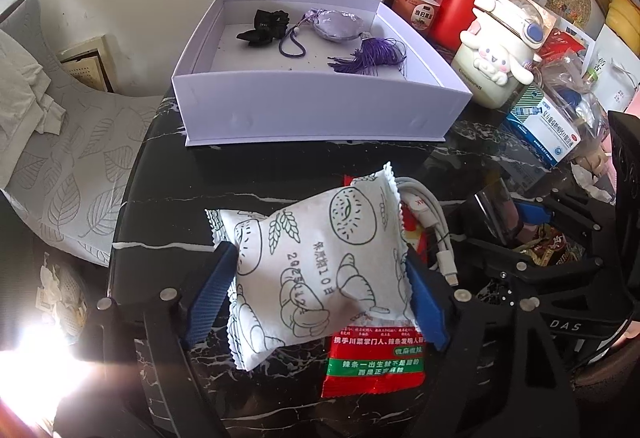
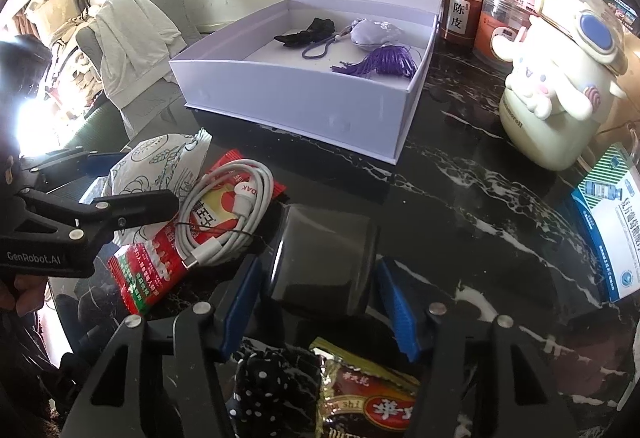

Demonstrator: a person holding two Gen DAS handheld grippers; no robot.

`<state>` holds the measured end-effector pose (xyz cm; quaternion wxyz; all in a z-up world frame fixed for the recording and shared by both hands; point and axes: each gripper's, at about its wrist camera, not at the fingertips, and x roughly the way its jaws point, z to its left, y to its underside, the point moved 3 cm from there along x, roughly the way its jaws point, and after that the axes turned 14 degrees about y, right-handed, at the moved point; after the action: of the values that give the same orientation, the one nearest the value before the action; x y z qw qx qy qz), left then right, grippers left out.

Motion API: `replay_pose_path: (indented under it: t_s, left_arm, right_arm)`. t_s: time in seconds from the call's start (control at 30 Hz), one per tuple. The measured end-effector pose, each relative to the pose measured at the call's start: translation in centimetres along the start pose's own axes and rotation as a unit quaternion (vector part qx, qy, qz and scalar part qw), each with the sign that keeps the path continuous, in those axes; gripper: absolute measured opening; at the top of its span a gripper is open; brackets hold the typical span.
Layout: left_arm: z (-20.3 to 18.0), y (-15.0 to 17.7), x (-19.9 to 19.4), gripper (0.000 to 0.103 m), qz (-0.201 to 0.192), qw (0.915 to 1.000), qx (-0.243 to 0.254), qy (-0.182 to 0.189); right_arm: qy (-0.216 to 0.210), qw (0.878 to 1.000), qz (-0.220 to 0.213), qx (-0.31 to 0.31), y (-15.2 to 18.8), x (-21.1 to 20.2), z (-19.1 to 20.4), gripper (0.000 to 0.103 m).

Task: Organize objects
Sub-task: 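Close the left tool on the white pouch while the right tool grips the dark case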

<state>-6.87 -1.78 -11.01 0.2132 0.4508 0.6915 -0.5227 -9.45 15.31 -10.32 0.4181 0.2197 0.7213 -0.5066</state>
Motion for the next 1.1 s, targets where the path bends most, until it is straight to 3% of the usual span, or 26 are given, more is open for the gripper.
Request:
replay_pose_path:
  t_s: [0.03, 0.33, 1.1]
  left_arm:
    - [0.0, 0.0, -0.1, 0.074, 0.000, 1.0000, 0.001, 0.000]
    - [0.4, -0.2, -1.3, 0.064, -0.007, 0.9999, -0.013, -0.004]
    - [-2.2, -1.0, -7.7, 0.062, -0.045, 0.9988, 0.014, -0.012]
  right_arm:
    - [0.001, 1.000, 0.000, -0.001, 0.0, 0.0, 0.0, 0.049]
    - [-0.006, 1.000, -0.011, -0.001, -0.2, -0.6, 0.1, 0.048]
    - [-0.005, 0.997, -0.070, -0.009, -0.9, -6.4, 0.7, 0.047]
